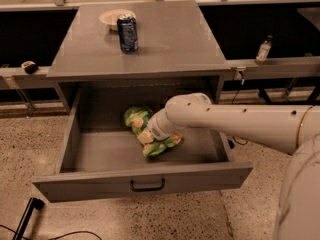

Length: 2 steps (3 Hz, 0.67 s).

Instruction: Pick green rice chip bag from top drawer and place on counter

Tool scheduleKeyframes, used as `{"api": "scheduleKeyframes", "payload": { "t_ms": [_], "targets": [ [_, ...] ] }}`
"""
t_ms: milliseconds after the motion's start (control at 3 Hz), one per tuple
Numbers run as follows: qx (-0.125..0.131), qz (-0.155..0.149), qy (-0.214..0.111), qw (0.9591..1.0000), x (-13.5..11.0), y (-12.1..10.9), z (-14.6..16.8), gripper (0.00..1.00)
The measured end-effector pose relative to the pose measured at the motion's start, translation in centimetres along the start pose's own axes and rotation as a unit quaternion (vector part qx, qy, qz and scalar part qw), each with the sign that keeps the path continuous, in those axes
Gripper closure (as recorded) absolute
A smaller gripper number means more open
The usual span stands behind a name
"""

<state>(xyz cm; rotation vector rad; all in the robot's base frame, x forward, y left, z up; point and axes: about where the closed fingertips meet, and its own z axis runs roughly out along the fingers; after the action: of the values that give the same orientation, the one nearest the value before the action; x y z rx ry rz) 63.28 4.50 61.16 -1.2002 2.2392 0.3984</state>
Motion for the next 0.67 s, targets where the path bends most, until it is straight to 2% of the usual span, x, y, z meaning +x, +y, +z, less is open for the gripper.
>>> {"api": "scheduleKeyframes", "payload": {
  "t_ms": [333,667],
  "targets": [
    [-0.024,0.015,-0.004,0.9996,-0.15,0.30,-0.33,1.00],
    [-0.024,0.015,-0.004,0.9996,-0.18,0.30,-0.37,1.00]
  ]
}}
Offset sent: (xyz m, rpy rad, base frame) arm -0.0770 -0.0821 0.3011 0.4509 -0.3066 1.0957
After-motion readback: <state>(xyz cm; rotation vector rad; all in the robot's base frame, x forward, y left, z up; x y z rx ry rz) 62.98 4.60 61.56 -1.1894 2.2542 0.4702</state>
